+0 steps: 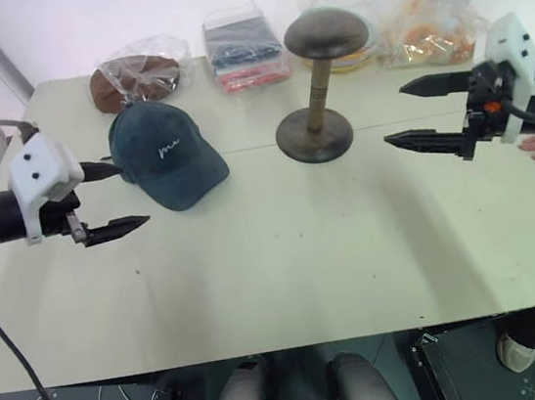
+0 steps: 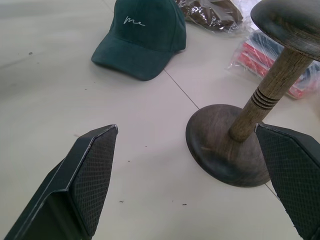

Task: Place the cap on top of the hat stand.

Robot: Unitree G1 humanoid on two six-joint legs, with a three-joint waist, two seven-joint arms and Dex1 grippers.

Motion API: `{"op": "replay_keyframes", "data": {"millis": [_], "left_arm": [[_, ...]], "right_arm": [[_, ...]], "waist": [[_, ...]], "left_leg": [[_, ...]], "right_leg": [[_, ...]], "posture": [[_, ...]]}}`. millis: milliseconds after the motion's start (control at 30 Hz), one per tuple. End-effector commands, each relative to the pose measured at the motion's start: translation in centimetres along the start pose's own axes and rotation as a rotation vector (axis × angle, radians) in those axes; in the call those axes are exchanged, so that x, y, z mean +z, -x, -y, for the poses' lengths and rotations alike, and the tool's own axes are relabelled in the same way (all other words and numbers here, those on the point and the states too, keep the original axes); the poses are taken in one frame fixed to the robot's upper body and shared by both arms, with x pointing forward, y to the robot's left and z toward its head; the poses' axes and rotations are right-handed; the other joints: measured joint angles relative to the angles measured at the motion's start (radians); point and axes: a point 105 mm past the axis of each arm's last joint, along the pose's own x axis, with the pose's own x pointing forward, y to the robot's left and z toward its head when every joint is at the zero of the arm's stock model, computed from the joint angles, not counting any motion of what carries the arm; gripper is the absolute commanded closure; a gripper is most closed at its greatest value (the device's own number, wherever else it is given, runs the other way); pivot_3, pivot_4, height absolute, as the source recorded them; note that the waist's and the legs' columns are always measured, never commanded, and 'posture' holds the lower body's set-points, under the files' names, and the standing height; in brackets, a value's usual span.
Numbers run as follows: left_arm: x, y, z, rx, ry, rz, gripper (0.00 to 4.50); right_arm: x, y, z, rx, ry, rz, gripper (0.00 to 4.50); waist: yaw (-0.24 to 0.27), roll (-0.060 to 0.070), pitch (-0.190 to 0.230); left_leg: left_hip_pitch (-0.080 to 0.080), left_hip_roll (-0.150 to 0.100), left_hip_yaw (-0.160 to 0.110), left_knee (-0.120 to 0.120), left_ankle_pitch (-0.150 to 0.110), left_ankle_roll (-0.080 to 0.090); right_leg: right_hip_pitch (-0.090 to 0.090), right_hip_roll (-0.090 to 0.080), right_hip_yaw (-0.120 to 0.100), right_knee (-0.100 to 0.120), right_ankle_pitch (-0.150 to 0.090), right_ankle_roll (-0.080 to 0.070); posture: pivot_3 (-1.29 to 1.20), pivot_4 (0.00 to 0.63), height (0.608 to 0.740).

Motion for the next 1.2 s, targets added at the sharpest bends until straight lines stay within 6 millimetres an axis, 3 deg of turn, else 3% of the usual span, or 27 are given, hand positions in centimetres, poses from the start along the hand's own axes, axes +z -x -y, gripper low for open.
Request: {"op": "replay_keyframes", "data": {"millis": [33, 267, 1200], "left_arm": [[1.75, 1.11, -1.0, 0.059, -0.046, 0.039, 0.02], [2.51, 1.05, -1.22, 0.062, -0.022, 0.074, 0.02], [2.18, 0.31, -0.56, 0.055, -0.068, 0.046, 0.02]], "right_arm": [[1.45, 0.44, 0.23, -0.014, 0.045, 0.03, 0.0], [1.41, 0.39, 0.23, -0.014, 0.043, 0.03, 0.0], [1.54, 0.17, -0.1, -0.006, 0.044, 0.028, 0.0]], "waist": [[0.0, 0.0, 0.0], [-0.001, 0.0, 0.0], [0.0, 0.0, 0.0]], "left_leg": [[0.0, 0.0, 0.0, 0.0, 0.0, 0.0], [0.0, 0.0, 0.0, 0.0, 0.0, 0.0], [0.0, 0.0, 0.0, 0.0, 0.0, 0.0]], "right_leg": [[0.0, 0.0, 0.0, 0.0, 0.0, 0.0], [0.0, 0.0, 0.0, 0.0, 0.0, 0.0], [0.0, 0.0, 0.0, 0.0, 0.0, 0.0]], "posture": [[0.0, 0.15, 0.74], [0.0, 0.15, 0.74], [0.0, 0.15, 0.74]]}}
